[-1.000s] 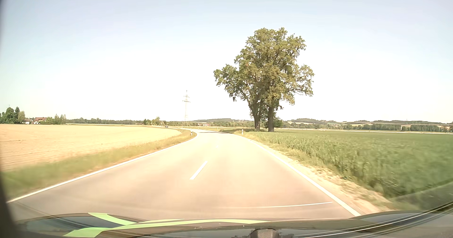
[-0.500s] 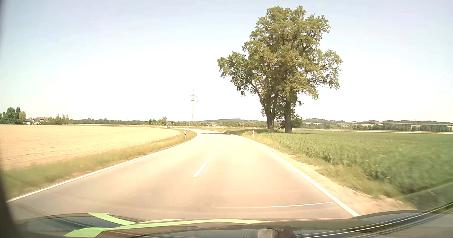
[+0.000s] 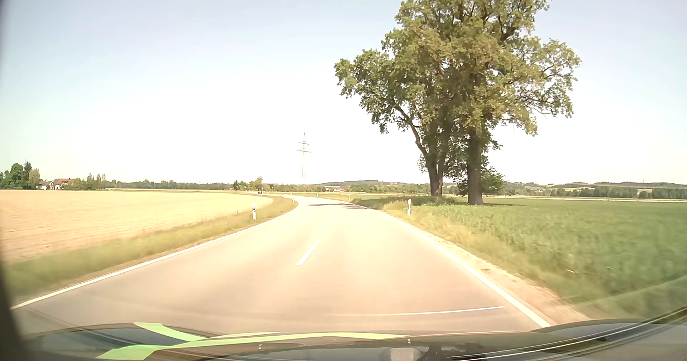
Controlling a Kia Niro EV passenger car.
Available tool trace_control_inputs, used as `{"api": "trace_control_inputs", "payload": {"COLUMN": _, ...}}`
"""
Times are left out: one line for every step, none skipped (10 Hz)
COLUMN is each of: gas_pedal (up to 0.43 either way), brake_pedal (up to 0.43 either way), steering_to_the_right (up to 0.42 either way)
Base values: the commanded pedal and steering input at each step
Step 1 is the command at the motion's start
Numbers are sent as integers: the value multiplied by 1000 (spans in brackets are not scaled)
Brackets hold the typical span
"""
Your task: Follow the waypoints while adhering to traffic rules and regulations
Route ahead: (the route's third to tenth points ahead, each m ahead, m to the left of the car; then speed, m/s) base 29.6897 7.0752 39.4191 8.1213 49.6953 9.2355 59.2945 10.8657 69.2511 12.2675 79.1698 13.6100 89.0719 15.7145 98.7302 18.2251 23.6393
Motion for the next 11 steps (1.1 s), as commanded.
{"api": "trace_control_inputs", "payload": {"gas_pedal": 177, "brake_pedal": 0, "steering_to_the_right": -19}}
{"api": "trace_control_inputs", "payload": {"gas_pedal": 177, "brake_pedal": 0, "steering_to_the_right": -18}}
{"api": "trace_control_inputs", "payload": {"gas_pedal": 177, "brake_pedal": 0, "steering_to_the_right": -19}}
{"api": "trace_control_inputs", "payload": {"gas_pedal": 189, "brake_pedal": 0, "steering_to_the_right": -18}}
{"api": "trace_control_inputs", "payload": {"gas_pedal": 197, "brake_pedal": 0, "steering_to_the_right": -19}}
{"api": "trace_control_inputs", "payload": {"gas_pedal": 209, "brake_pedal": 0, "steering_to_the_right": -19}}
{"api": "trace_control_inputs", "payload": {"gas_pedal": 220, "brake_pedal": 0, "steering_to_the_right": -18}}
{"api": "trace_control_inputs", "payload": {"gas_pedal": 220, "brake_pedal": 0, "steering_to_the_right": -19}}
{"api": "trace_control_inputs", "payload": {"gas_pedal": 220, "brake_pedal": 0, "steering_to_the_right": -18}}
{"api": "trace_control_inputs", "payload": {"gas_pedal": 220, "brake_pedal": 0, "steering_to_the_right": -19}}
{"api": "trace_control_inputs", "payload": {"gas_pedal": 220, "brake_pedal": 0, "steering_to_the_right": -19}}
